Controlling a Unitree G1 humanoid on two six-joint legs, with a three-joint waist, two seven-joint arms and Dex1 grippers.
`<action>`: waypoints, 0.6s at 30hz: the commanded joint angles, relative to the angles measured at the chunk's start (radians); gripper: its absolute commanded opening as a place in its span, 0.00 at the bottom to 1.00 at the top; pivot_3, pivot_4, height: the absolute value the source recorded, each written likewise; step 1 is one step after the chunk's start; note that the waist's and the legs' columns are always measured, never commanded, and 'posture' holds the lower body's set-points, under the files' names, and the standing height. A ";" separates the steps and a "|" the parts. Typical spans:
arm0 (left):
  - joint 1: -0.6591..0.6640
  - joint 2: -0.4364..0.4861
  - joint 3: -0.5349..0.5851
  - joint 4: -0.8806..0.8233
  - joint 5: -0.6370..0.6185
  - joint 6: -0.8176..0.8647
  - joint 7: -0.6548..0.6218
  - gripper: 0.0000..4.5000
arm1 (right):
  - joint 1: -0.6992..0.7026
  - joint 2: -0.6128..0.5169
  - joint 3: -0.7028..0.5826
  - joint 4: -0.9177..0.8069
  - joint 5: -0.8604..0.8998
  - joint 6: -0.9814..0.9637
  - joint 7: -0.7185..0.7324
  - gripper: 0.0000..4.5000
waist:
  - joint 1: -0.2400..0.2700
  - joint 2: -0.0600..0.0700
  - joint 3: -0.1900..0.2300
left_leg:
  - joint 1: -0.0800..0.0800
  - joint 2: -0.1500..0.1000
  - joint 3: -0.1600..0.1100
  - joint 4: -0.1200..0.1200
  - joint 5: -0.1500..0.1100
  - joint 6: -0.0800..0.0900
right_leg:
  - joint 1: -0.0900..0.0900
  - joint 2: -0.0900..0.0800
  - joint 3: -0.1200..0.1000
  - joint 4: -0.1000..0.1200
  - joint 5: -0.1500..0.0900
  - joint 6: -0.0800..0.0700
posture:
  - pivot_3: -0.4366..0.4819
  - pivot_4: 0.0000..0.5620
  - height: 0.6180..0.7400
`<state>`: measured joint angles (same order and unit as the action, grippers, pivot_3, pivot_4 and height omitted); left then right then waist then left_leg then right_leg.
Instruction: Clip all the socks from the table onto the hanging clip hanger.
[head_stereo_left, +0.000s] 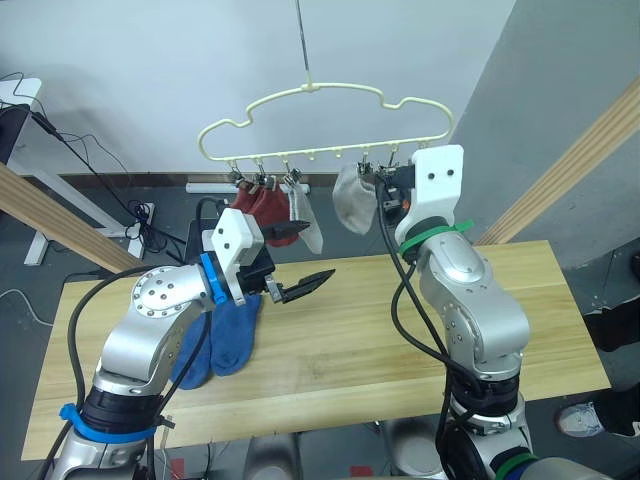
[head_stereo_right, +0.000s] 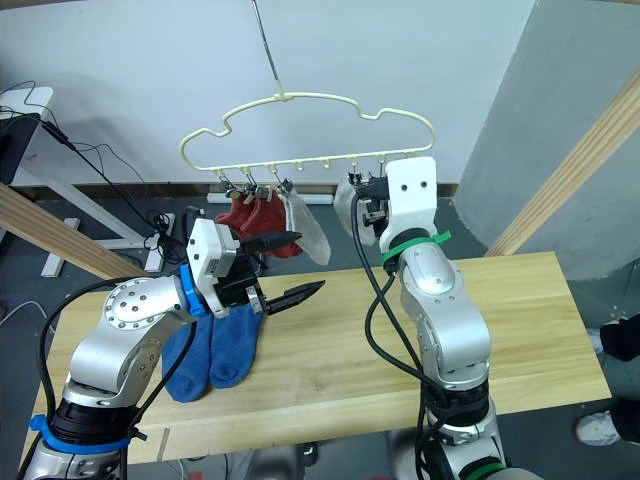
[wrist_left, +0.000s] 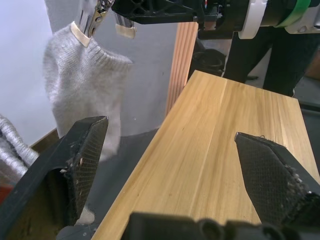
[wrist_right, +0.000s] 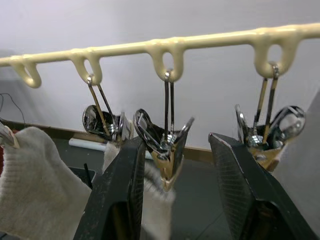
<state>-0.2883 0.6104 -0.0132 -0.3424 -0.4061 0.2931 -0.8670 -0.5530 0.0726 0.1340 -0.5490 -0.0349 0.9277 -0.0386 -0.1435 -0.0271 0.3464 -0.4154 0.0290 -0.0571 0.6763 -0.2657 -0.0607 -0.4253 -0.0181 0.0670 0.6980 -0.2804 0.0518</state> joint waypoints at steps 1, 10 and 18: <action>-0.009 -0.004 0.001 -0.011 -0.001 -0.021 -0.008 1.00 | 0.010 0.006 0.009 -0.039 -0.012 -0.035 -0.015 0.46 | 0.000 0.000 0.000 | 0.000 0.000 0.000 0.000 0.000 0.000 | 0.000 0.000 0.000 0.000 0.000 0.000 | 0.25 0.52 1.00; -0.012 -0.002 0.000 -0.011 0.001 -0.019 -0.009 1.00 | -0.005 0.069 -0.021 -0.016 0.003 -0.050 -0.038 0.46 | 0.000 0.000 0.000 | 0.000 0.000 0.000 0.000 0.000 0.000 | 0.000 0.000 0.000 0.000 0.000 0.000 | 0.25 0.52 1.00; -0.015 -0.004 -0.003 -0.010 0.002 -0.020 -0.010 1.00 | -0.022 0.092 -0.038 0.014 -0.006 -0.076 -0.049 0.46 | -0.001 0.000 0.000 | 0.000 0.000 0.000 0.000 0.000 0.000 | 0.000 0.000 0.000 0.000 0.000 0.000 | 0.25 0.52 1.00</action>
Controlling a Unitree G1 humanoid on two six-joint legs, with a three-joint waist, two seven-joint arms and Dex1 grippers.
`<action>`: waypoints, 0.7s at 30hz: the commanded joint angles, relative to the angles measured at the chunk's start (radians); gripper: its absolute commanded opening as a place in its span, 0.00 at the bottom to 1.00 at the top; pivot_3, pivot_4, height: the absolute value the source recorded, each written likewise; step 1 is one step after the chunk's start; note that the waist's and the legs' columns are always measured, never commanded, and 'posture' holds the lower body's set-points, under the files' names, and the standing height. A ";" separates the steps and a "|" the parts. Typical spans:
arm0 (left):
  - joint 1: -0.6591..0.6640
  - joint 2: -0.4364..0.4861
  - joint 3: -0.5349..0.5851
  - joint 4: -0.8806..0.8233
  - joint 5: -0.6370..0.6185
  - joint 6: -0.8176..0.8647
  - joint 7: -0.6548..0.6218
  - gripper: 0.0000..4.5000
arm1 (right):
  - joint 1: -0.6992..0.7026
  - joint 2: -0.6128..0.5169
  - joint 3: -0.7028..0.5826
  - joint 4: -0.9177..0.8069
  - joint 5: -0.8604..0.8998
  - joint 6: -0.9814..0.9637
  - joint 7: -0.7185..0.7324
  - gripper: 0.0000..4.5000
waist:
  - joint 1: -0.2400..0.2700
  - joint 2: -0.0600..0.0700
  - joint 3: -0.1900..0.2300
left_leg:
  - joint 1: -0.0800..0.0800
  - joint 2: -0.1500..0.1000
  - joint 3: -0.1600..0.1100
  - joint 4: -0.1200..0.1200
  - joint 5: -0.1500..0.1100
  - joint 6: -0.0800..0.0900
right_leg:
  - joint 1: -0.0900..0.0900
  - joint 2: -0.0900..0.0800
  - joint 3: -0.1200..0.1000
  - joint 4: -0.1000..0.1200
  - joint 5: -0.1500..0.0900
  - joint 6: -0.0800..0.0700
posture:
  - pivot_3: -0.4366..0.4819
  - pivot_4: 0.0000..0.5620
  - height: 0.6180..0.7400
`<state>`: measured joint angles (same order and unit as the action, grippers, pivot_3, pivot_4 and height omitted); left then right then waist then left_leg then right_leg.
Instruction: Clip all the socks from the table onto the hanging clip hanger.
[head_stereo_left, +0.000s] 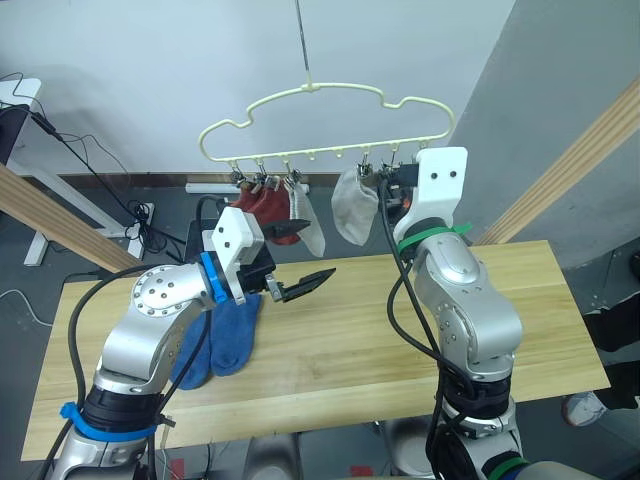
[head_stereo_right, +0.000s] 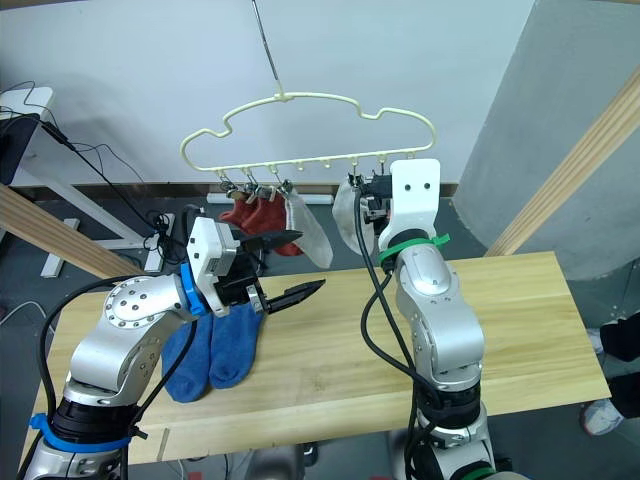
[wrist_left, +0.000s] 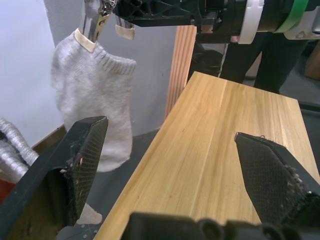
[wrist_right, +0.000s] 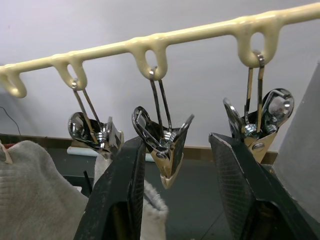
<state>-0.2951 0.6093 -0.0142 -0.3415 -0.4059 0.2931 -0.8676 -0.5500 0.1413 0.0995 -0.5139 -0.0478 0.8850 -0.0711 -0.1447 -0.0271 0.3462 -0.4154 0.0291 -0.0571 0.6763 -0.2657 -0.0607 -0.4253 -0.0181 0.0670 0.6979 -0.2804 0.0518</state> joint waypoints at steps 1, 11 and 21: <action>-0.008 -0.003 -0.002 -0.011 0.002 -0.021 -0.009 1.00 | -0.026 0.025 -0.006 -0.019 0.008 -0.036 -0.019 0.46 | 0.000 0.000 0.000 | 0.000 0.000 0.000 0.000 0.000 0.000 | 0.000 0.000 0.000 0.000 0.000 0.000 | 0.25 0.52 1.00; -0.010 -0.005 -0.004 -0.011 0.002 -0.016 -0.011 1.00 | -0.056 0.051 -0.006 -0.007 0.052 -0.029 -0.028 0.46 | 0.000 0.000 0.000 | 0.000 0.000 0.000 0.000 0.000 0.000 | 0.000 0.000 0.000 0.000 0.000 0.000 | 0.25 0.52 1.00; -0.011 -0.010 -0.002 -0.008 0.006 -0.020 -0.015 1.00 | -0.050 -0.002 0.040 -0.037 0.040 -0.003 -0.011 0.46 | -0.001 0.000 0.000 | 0.000 0.000 0.000 0.000 0.000 0.000 | 0.000 0.000 0.000 0.000 0.000 0.000 | 0.25 0.51 1.00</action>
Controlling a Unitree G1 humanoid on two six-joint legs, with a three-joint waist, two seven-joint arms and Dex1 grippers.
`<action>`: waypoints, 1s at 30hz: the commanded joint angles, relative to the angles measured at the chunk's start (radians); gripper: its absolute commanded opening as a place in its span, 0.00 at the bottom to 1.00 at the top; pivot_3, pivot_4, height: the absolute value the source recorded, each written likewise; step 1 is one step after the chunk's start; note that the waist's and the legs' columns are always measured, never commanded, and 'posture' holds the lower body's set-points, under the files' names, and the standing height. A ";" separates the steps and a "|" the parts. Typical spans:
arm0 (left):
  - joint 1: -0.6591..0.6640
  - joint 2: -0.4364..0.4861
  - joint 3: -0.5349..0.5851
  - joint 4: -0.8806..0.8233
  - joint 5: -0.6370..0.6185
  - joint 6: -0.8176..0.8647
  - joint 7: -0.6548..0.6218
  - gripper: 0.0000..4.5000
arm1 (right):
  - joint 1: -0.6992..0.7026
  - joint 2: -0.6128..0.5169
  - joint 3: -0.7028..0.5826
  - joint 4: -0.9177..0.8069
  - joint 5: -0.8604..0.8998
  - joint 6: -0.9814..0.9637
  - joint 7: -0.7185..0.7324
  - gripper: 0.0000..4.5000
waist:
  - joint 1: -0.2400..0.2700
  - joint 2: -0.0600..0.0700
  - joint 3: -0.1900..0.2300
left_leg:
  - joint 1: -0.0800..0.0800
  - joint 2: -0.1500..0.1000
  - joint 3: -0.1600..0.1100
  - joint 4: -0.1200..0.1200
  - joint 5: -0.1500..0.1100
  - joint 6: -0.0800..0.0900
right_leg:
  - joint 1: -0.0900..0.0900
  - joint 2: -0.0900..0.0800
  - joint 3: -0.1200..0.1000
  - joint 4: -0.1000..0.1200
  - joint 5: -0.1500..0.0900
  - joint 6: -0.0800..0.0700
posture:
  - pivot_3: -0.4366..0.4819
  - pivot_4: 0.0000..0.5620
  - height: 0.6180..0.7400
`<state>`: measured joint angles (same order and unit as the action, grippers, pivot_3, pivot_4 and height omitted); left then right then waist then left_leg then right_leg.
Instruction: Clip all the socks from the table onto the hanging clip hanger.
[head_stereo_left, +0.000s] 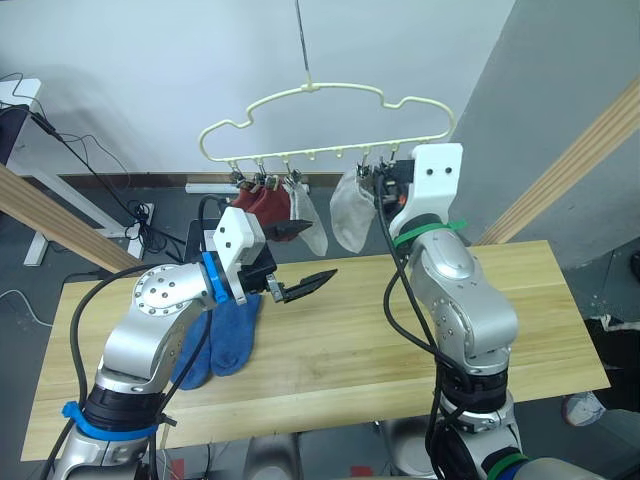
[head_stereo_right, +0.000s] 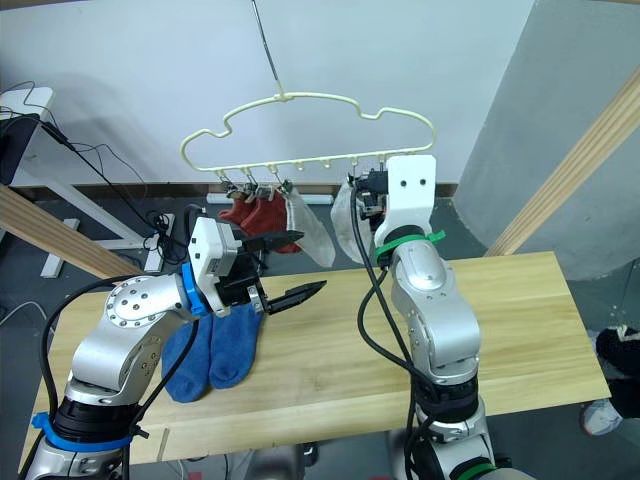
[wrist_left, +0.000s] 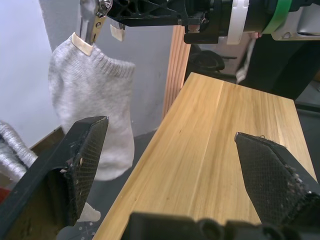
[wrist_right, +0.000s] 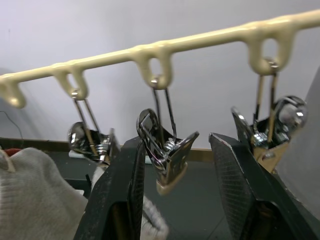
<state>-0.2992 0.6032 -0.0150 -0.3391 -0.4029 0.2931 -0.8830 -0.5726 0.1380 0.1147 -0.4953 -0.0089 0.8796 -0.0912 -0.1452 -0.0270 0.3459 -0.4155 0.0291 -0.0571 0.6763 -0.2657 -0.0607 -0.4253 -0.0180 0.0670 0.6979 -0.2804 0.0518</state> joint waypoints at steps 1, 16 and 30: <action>-0.008 -0.005 -0.001 -0.011 0.003 -0.019 0.001 1.00 | -0.024 -0.005 0.027 -0.062 0.000 0.006 0.013 0.46 | 0.000 0.000 0.000 | 0.000 0.000 0.000 0.000 0.000 0.000 | 0.000 0.000 0.000 0.000 0.000 0.000 | 0.25 0.51 1.00; -0.019 -0.016 -0.009 0.004 0.012 -0.030 -0.007 1.00 | 0.001 0.025 -0.005 -0.085 0.001 0.017 -0.010 0.46 | -0.003 0.000 -0.002 | 0.000 0.000 0.000 0.000 0.000 0.000 | 0.000 0.000 0.000 0.000 0.000 0.000 | 0.23 0.49 1.00; -0.015 -0.014 -0.011 0.006 0.014 -0.033 -0.002 1.00 | -0.006 0.015 0.001 -0.049 0.084 -0.028 0.056 0.46 | -0.008 0.000 -0.002 | 0.000 0.000 0.000 0.000 0.000 0.000 | 0.000 0.000 0.000 0.000 0.000 0.000 | 0.23 0.48 1.00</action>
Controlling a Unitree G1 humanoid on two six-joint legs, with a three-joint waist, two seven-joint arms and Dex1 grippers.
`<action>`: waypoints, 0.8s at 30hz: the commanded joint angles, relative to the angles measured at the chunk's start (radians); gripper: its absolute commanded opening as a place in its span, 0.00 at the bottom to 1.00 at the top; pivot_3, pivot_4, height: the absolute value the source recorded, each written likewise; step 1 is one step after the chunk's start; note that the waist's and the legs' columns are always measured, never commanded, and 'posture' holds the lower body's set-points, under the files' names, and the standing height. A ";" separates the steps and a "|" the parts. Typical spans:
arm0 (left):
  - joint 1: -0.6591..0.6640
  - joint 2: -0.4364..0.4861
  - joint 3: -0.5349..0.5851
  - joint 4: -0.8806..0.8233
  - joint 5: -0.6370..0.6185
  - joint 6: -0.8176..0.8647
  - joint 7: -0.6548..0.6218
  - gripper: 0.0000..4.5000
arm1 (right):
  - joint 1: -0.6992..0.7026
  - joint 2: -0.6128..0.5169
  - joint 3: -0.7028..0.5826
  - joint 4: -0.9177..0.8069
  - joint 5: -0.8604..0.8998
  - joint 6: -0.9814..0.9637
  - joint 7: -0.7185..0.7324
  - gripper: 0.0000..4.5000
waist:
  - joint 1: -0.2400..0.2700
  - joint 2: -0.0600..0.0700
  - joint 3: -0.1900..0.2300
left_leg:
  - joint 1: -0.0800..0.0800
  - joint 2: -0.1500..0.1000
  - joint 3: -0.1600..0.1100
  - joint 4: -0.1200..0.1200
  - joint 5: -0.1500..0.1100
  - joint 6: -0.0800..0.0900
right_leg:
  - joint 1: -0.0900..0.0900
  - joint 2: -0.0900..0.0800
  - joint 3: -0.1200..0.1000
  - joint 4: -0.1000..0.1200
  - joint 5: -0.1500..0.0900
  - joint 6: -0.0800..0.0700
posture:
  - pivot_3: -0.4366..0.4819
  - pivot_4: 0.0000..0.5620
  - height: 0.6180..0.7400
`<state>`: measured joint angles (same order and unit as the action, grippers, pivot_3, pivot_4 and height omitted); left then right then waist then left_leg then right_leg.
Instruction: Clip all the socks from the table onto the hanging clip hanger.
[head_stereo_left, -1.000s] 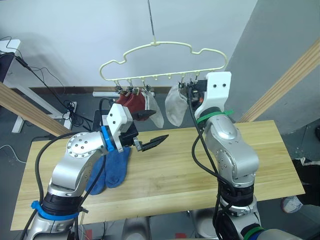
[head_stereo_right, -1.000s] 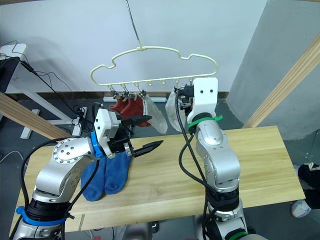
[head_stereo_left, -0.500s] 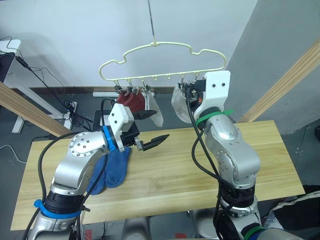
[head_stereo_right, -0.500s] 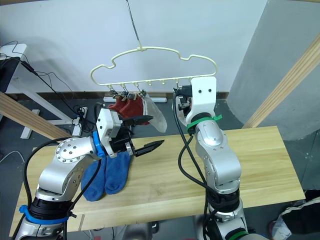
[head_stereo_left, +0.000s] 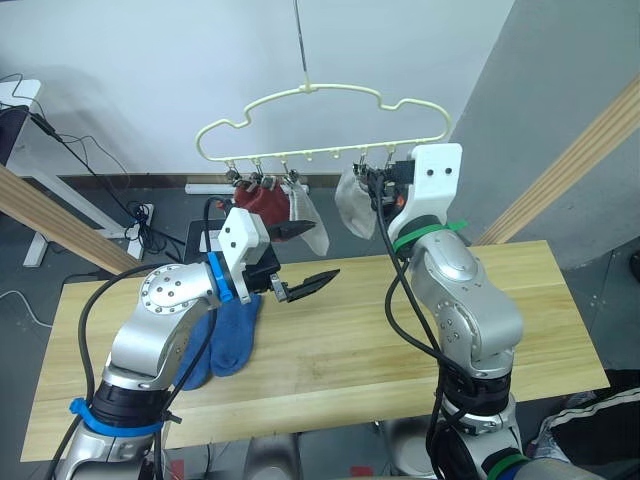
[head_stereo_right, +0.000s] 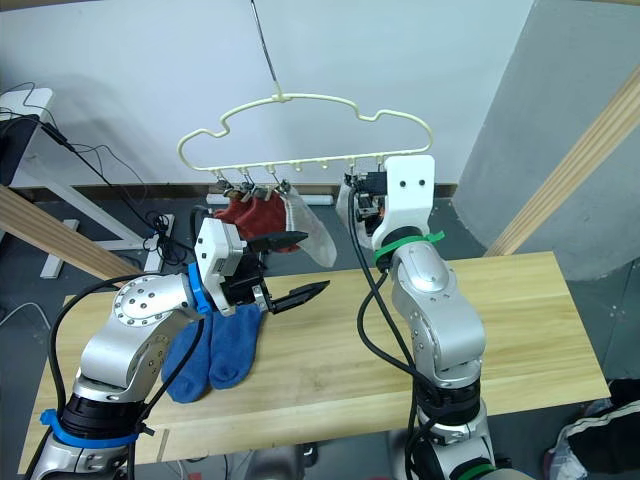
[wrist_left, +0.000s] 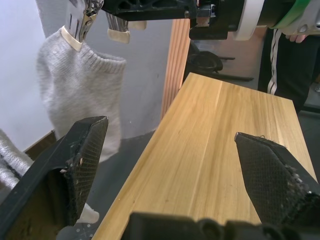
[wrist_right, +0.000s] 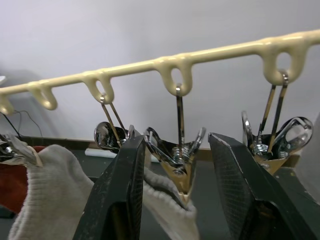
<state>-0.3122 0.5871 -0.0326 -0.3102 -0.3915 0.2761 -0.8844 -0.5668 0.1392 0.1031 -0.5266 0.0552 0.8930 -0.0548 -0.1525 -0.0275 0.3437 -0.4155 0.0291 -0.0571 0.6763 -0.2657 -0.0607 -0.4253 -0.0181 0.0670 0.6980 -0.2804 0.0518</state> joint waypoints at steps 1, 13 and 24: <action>-0.002 0.002 0.006 -0.024 0.002 -0.017 0.000 1.00 | -0.013 0.013 0.014 -0.014 0.022 -0.045 0.021 0.46 | -0.001 0.000 0.000 | 0.000 0.000 0.000 0.000 0.000 0.000 | 0.000 0.000 0.000 0.000 0.000 0.000 | 0.23 0.48 1.00; 0.000 0.005 0.009 -0.024 0.004 -0.016 0.001 1.00 | -0.026 0.014 0.020 0.035 0.028 -0.101 0.038 0.46 | -0.003 0.000 0.000 | 0.000 0.000 0.000 0.000 0.000 0.000 | 0.000 0.000 0.000 0.000 0.000 0.000 | 0.24 0.49 1.00; 0.004 0.005 0.010 -0.027 0.004 -0.016 0.001 1.00 | -0.028 0.008 0.021 0.045 0.025 -0.125 0.040 0.46 | -0.003 0.000 0.000 | 0.000 0.000 0.000 0.000 0.000 0.000 | 0.000 0.000 0.000 0.000 0.000 0.000 | 0.24 0.49 1.00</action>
<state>-0.3118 0.5874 -0.0326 -0.3099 -0.3889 0.2760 -0.8839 -0.5721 0.1377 0.1095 -0.4562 0.0708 0.7929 -0.0202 -0.1551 -0.0275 0.3437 -0.4155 0.0292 -0.0571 0.6763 -0.2657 -0.0607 -0.4253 -0.0181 0.0670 0.6981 -0.2804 0.0518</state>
